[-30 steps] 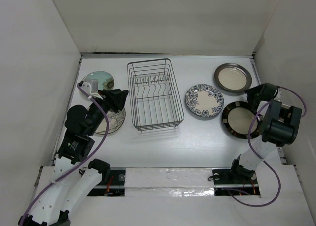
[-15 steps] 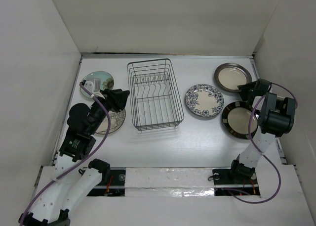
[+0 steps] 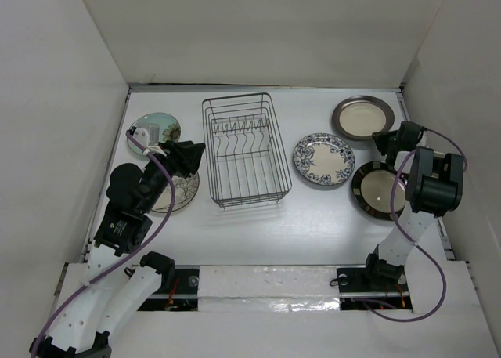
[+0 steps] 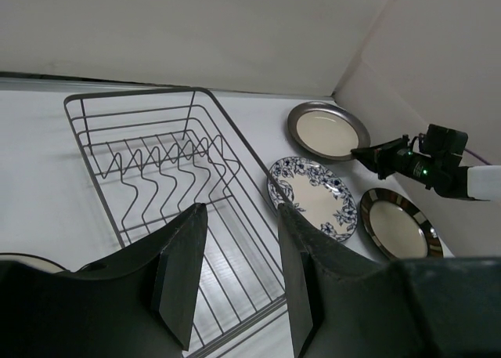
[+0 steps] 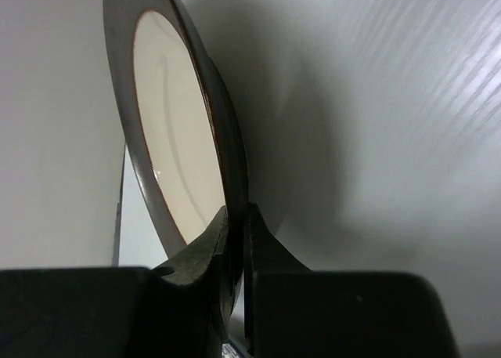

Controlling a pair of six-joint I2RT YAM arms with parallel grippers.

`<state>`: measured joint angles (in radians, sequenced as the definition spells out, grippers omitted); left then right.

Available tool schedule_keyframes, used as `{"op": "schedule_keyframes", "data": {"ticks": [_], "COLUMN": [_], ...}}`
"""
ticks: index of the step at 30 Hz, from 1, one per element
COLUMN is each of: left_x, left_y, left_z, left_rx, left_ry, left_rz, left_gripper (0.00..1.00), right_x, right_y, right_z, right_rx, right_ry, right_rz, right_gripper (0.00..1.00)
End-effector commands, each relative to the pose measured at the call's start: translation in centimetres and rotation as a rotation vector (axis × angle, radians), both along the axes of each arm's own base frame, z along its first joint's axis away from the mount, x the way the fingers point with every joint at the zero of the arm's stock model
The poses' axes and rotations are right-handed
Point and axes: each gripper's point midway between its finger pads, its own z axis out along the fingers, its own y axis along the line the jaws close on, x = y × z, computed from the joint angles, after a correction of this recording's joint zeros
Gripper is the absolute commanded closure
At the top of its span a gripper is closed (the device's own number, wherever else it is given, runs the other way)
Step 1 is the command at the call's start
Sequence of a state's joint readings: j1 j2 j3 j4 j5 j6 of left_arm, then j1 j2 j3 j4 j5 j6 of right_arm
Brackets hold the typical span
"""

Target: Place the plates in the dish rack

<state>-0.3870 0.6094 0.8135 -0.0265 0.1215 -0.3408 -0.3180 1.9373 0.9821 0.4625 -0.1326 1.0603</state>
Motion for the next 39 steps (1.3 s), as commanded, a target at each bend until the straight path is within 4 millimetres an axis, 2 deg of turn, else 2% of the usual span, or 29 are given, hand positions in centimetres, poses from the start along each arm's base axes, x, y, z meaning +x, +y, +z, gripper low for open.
{"op": "schedule_keyframes", "data": {"ticks": [1,3,5,6,8,9,10,12,13,14,16,17,19,20,21,23,24,25,27,28,29,32,34,35,37,39], "left_x": [0.1,0.1,0.1,0.1,0.0,0.0,0.0,0.0,-0.1,-0.2,-0.2,-0.1,-0.2,-0.2,-0.2,-0.1,-0.1,-0.2,-0.3,-0.2,-0.2,-0.3,-0.3,-0.2,-0.3,-0.3], "left_y": [-0.1,0.1,0.0,0.0,0.1,0.1,0.1,0.1,0.1,0.2,0.3,0.3,0.1,0.1,0.2,0.2,0.1,0.0,0.2,0.2,0.2,0.2,0.3,0.2,0.1,0.1], "left_z": [1.2,1.2,1.1,1.1,1.3,1.3,1.3,1.3,1.3,1.5,1.5,1.3,1.4,1.5,1.5,1.4,1.3,1.4,1.6,1.5,1.4,1.6,1.6,1.4,1.4,1.5], "left_rx": [-0.008,-0.010,-0.006,-0.008,-0.011,-0.011,-0.011,-0.009,-0.009,-0.013,-0.013,-0.013,-0.013,-0.015,-0.014,-0.014,-0.013,-0.014,-0.017,-0.016,-0.016,-0.016,-0.017,-0.015,-0.015,-0.016], "left_ry": [-0.048,-0.050,-0.045,-0.046,-0.053,-0.052,-0.052,-0.052,-0.054,-0.059,-0.061,-0.056,-0.057,-0.058,-0.060,-0.055,-0.054,-0.057,-0.062,-0.059,-0.056,-0.061,-0.062,-0.057,-0.055,-0.059], "left_rz": [-0.002,0.008,0.006,0.005,0.006,0.009,0.009,0.005,0.003,0.008,0.014,0.014,0.005,0.005,0.008,0.012,0.005,0.000,0.006,0.009,0.009,0.005,0.012,0.012,0.000,0.003], "left_gripper": [0.62,0.62,0.62,0.62,0.62,0.62,0.62,0.62,0.62,0.62,0.62,0.62,0.62,0.62,0.62,0.62,0.62,0.62,0.62,0.62,0.62,0.62,0.61,0.61,0.61,0.61], "right_x": [1.5,1.6,1.4,1.5,1.0,0.8,0.6,-0.3,-0.7,-1.1,-1.9,-2.3,-2.8,-3.2,-3.6,-4.1,-4.6,-4.8,-4.8,-5.0,-4.5,-4.7,-4.2,-3.9,-3.4,-3.3], "right_y": [1.1,2.0,2.1,3.6,4.2,4.8,6.6,8.4,10.4,11.4,12.6,14.8,16.2,18.2,18.8,20.0,21.8,22.5,25.5,26.3,27.5,29.8,31.3,31.4,32.5,33.2], "right_z": [8.6,11.2,15.5,17.0,21.2,22.4,24.2,27.0,27.7,29.4,30.6,31.3,32.9,33.4,34.6,35.6,36.0,37.1,36.8,37.5,36.5,36.0,34.5,34.9,33.4,33.1], "right_rx": [-0.170,-0.247,-0.332,-0.364,-0.473,-0.544,-0.582,-0.647,-0.704,-0.727,-0.812,-0.828,-0.871,-0.882,-0.921,-0.950,-0.958,-0.975,-1.002,-1.025,-1.050,-1.109,-1.141,-1.137,-1.155,-1.158], "right_ry": [-0.189,-0.219,-0.264,-0.280,-0.314,-0.311,-0.326,-0.355,-0.351,-0.377,-0.359,-0.376,-0.389,-0.408,-0.418,-0.419,-0.436,-0.451,-0.453,-0.448,-0.427,-0.398,-0.359,-0.358,-0.318,-0.308], "right_rz": [-0.003,0.000,-0.037,-0.022,-0.042,-0.032,-0.037,-0.037,-0.019,-0.018,-0.036,-0.006,-0.007,0.023,0.023,0.012,0.039,0.049,0.118,0.128,0.152,0.178,0.218,0.215,0.247,0.255], "right_gripper": [1.00,1.00,1.00,1.00,1.00,1.00,1.00,1.00,1.00,1.00,1.00,1.00,1.00,1.00,1.00,1.00,1.00,1.00,1.00,1.00,1.00,1.00,1.00,1.00,1.00,1.00]}}
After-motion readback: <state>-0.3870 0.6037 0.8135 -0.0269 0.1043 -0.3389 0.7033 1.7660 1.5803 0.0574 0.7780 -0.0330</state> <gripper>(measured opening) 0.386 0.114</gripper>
